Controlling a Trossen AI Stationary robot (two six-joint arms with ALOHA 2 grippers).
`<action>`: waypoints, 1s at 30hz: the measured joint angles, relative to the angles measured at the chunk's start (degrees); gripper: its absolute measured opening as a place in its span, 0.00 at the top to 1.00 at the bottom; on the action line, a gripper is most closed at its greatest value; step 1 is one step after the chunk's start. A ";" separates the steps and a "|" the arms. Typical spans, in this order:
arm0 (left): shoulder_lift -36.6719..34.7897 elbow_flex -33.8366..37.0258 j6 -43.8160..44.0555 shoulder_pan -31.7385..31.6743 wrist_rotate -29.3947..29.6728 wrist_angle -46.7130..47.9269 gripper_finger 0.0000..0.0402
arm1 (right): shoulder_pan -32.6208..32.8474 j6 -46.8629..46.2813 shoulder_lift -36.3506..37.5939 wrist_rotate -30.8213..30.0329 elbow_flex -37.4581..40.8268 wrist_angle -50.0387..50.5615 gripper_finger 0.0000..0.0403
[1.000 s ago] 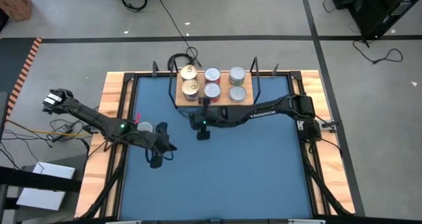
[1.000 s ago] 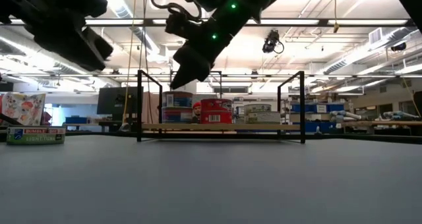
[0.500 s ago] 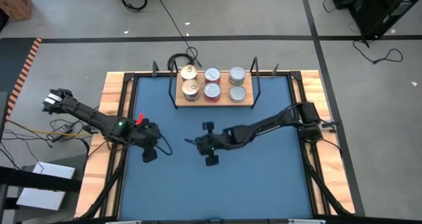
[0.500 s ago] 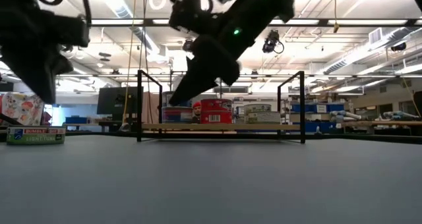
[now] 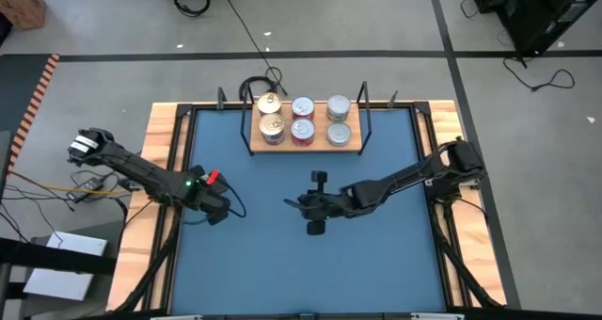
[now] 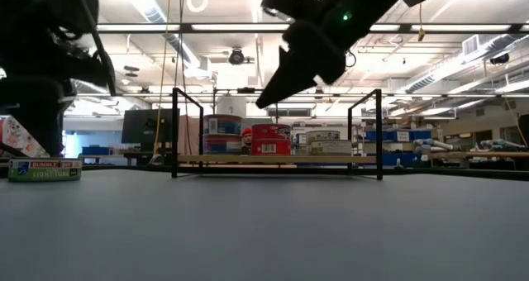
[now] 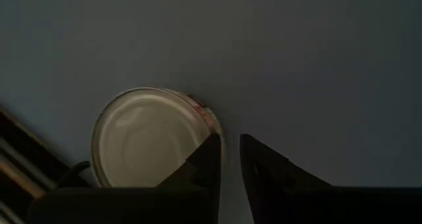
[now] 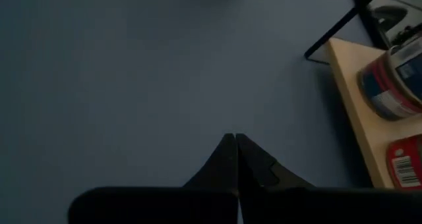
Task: Stack canned seafood by type on shelf
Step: Stack the green tuna can on top of the other green tuna can on the shelf
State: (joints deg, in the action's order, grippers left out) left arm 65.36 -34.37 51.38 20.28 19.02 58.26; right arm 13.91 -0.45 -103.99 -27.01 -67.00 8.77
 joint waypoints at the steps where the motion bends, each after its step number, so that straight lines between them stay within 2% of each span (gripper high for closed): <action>1: 0.73 0.00 0.11 -0.58 0.38 0.04 0.84 | 0.00 -0.04 0.78 0.03 0.80 -0.84 1.00; 7: 4.19 0.00 -0.05 -4.04 0.84 1.67 0.84 | 0.16 -0.12 3.89 -0.02 3.81 -4.01 1.00; 16: 8.60 -0.17 -1.67 -5.70 0.86 2.96 0.82 | 0.71 0.00 3.99 0.00 3.83 -4.05 1.00; 26: 8.90 -0.17 -1.61 -5.65 0.13 2.14 0.64 | 0.79 -0.02 3.95 0.03 3.83 -4.12 1.00; 30: 8.90 -0.15 -1.34 -5.65 -0.04 2.08 0.60 | 0.79 -0.02 3.94 0.03 3.83 -4.13 1.00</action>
State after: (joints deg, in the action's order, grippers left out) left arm 74.26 -34.52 50.04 14.63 18.98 60.34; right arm 14.70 -0.47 -100.05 -26.98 -63.18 4.64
